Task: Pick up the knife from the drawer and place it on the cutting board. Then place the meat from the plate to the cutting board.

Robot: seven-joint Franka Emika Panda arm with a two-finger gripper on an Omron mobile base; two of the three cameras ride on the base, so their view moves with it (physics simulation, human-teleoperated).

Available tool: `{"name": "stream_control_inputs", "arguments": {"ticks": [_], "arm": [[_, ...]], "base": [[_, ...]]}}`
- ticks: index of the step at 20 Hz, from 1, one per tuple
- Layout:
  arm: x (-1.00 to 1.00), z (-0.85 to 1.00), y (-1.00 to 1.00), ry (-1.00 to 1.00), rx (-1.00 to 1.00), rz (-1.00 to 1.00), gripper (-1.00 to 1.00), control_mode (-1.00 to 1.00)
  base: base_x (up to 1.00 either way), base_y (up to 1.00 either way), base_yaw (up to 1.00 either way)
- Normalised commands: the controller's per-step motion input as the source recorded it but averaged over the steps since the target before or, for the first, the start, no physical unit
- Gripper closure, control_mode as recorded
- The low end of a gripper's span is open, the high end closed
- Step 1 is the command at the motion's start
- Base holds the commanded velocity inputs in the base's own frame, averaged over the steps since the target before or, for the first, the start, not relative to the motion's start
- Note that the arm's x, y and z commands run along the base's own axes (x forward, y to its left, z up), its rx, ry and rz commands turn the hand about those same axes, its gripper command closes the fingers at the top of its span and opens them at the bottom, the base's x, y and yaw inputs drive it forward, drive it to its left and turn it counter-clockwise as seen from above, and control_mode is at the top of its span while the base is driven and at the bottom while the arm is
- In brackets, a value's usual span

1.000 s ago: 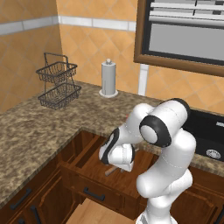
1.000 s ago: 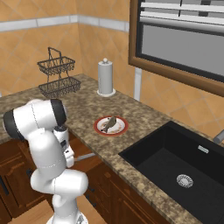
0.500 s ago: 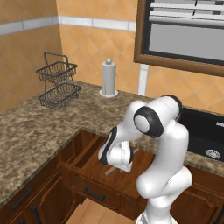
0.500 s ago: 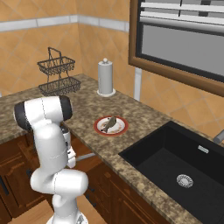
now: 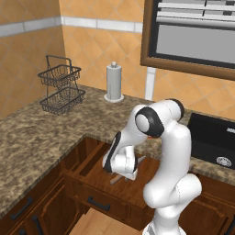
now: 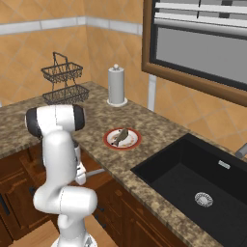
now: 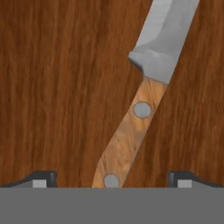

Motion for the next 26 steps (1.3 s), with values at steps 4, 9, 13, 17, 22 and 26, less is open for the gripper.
{"name": "stream_control_inputs", "arguments": {"ticks": [4, 9, 13, 17, 22, 26], "arm": [[0.16, -0.27, 0.07, 0.02, 0.00, 0.00, -1.00, -1.00], [0.06, -0.34, 0.27, 0.02, 0.00, 0.00, 1.00, -1.00], [-0.02, -0.31, 0.33, 0.01, 0.00, 0.00, 1.00, -1.00], [-0.13, -0.06, 0.29, 0.00, 0.00, 0.00, 1.00, -1.00], [-0.18, 0.14, 0.35, 0.00, 0.05, 0.00, 1.00, -1.00], [-0.01, 0.65, 0.32, 0.00, 0.13, 0.00, 1.00, -1.00]], "base": [[0.00, 0.00, 0.00], [0.00, 0.00, 0.00], [0.00, 0.00, 0.00], [0.00, 0.00, 0.00], [0.00, 0.00, 0.00], [0.00, 0.00, 0.00]]}}
